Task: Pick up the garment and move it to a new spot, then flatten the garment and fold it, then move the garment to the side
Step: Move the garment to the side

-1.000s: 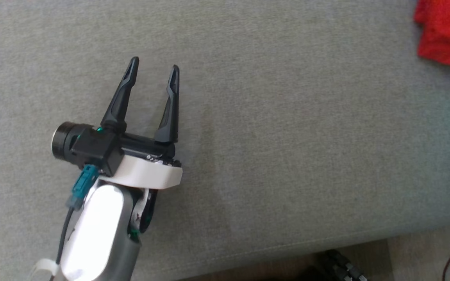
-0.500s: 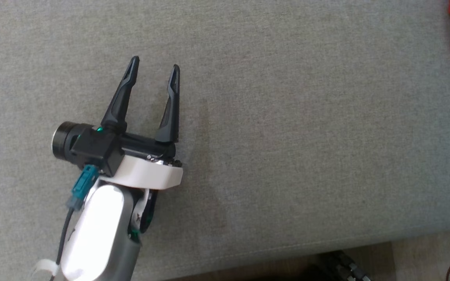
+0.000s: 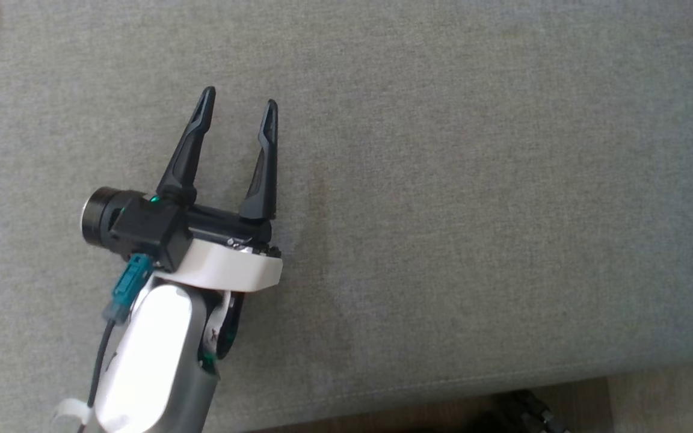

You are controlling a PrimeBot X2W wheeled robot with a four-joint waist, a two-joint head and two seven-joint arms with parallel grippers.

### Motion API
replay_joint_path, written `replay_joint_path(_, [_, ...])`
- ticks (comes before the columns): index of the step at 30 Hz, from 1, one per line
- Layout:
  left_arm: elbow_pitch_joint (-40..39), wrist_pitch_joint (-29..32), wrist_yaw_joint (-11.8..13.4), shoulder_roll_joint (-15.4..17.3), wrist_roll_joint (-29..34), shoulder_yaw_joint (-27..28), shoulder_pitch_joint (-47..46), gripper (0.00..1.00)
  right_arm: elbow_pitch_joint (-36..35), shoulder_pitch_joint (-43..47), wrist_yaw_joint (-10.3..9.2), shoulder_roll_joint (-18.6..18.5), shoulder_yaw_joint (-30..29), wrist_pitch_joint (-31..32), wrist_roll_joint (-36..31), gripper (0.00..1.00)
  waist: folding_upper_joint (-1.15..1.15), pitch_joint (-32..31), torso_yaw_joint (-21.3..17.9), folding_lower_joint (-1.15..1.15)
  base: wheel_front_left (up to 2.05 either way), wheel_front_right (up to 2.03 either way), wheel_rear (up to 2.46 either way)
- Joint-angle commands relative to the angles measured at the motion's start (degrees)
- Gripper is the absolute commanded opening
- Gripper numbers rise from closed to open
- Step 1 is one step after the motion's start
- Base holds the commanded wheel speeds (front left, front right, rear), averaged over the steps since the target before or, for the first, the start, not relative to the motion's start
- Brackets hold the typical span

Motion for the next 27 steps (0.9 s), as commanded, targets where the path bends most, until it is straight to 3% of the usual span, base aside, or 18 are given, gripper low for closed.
replay_joint_path(1, [-1.58, -0.31, 0.20, 0.06, -0.11, 1.69, -0.98, 1.00, -1.73, -2.02, 0.36, 0.15, 0.65, -1.61, -0.25, 1.00, 0.00, -0.69, 0.23, 0.00, 0.00, 0.00, 0.00])
replay_joint_path(7, [-0.96, -0.31, 0.67, -0.12, -0.96, 2.44, -1.12, 1.00, -0.58, -2.24, 0.36, 2.93, 4.12, -6.33, 2.51, 1.00, 0.00, -3.52, 1.15, 0.00, 0.00, 0.00, 0.00])
replay_joint_path(15, [1.39, -0.31, 1.79, -0.30, -2.61, 5.06, -0.82, 1.00, -0.36, -0.02, 0.36, 8.45, 9.77, -12.61, 11.03, 1.00, 0.00, -9.49, 2.79, 0.00, 0.00, 0.00, 0.00])
replay_joint_path(27, [6.28, -0.31, 2.97, -0.42, -4.78, 9.85, 4.56, 1.00, -7.05, 13.51, 0.36, 15.94, 15.74, -19.24, 18.57, 1.00, 0.00, -21.03, 4.72, 0.00, 0.00, 0.00, 0.00])
